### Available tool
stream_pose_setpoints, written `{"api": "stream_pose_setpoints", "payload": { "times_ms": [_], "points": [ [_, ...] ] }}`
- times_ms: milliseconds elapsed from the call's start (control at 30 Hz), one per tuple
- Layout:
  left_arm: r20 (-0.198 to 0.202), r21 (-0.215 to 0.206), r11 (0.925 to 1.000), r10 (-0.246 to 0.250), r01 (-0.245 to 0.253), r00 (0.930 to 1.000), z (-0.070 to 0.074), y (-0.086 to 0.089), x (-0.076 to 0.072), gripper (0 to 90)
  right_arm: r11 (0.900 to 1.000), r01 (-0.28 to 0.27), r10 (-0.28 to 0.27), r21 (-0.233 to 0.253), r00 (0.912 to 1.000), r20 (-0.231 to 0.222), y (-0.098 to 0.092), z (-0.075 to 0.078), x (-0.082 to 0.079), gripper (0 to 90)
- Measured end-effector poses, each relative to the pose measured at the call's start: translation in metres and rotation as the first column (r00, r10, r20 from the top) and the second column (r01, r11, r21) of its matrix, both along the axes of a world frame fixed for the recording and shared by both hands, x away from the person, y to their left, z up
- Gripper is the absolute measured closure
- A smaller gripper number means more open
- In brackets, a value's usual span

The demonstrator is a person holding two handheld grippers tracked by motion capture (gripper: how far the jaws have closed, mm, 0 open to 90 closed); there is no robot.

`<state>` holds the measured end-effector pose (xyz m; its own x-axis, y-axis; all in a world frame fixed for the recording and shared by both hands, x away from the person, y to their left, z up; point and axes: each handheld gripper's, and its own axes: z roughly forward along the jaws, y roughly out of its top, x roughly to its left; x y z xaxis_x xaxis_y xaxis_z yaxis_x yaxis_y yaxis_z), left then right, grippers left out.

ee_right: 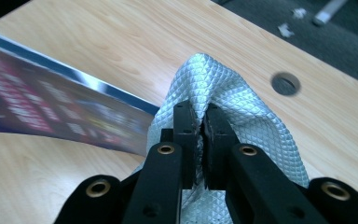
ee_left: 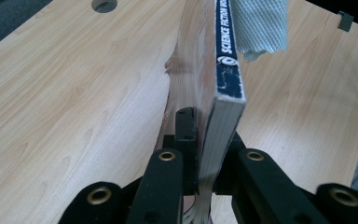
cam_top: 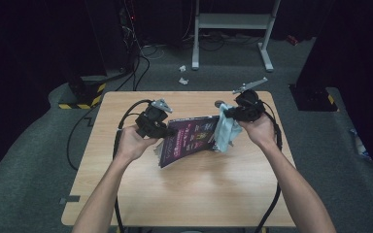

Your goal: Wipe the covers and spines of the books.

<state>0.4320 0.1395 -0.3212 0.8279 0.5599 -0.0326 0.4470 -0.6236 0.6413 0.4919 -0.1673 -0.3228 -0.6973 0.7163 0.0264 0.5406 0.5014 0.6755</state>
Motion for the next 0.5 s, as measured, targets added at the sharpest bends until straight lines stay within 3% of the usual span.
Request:
{"api": "stream_pose_setpoints", "payload": {
  "times_ms": [167,367,500],
  "points": [
    [-0.003,-0.005,1.0,0.004,-0.004,1.0,0.0,0.002,0.0,84.0,0.999,0.036,-0.036,0.012,0.999,-0.026,-0.01,-0.005,0.006,85.7],
    [-0.004,0.001,1.0,0.002,-0.002,1.0,-0.001,-0.002,0.002,83.9,0.996,-0.087,0.087,0.031,0.9962,0.007,0.029,0.01,-0.007,85.7],
    [0.006,-0.005,0.9999,0.012,-0.012,0.9999,0.0,0.0,-0.001,83.9,0.983,-0.179,0.178,0.026,0.983,0.046,0.057,0.022,-0.018,85.7]
  ]
}}
